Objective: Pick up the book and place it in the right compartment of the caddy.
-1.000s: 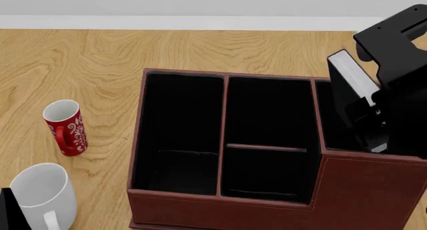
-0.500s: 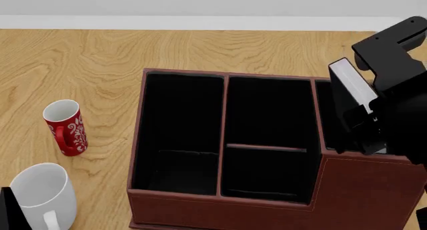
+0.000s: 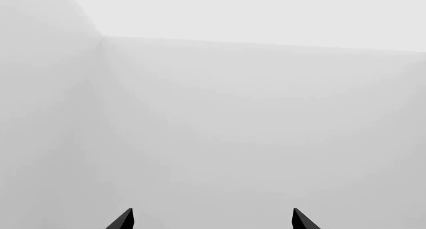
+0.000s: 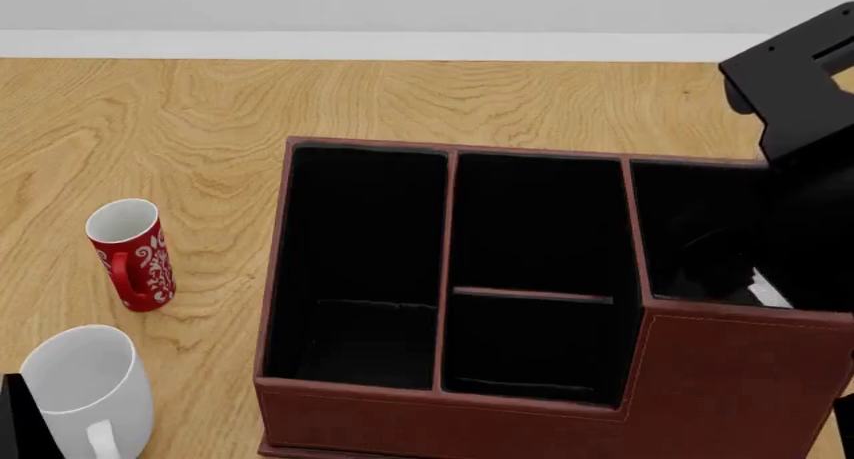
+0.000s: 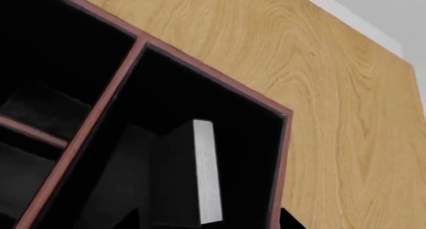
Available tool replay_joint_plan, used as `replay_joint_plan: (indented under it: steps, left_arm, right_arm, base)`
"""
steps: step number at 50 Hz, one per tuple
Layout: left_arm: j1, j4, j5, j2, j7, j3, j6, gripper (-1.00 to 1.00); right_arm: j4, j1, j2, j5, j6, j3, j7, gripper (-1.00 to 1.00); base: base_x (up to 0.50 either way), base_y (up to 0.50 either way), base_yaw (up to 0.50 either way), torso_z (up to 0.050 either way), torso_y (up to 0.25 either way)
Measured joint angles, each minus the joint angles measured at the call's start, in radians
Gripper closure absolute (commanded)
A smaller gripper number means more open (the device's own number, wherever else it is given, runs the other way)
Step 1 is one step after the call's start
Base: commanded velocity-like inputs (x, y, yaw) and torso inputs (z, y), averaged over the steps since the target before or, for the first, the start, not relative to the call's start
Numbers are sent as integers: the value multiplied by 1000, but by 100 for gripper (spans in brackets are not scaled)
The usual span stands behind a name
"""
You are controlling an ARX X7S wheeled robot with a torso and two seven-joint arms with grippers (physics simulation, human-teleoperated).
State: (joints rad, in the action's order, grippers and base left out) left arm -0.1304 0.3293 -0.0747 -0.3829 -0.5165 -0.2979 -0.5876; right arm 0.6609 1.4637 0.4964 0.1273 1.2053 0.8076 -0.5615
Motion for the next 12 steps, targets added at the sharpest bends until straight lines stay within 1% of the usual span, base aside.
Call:
replay_joint_plan:
  steps: [12]
  left_arm:
    - [0,1,1,-2,-3,-2,-2,-100]
  right_arm:
    - [-15,5,5,-1,6,-4,4,-100]
  base:
    - [0,0,0,0,0]
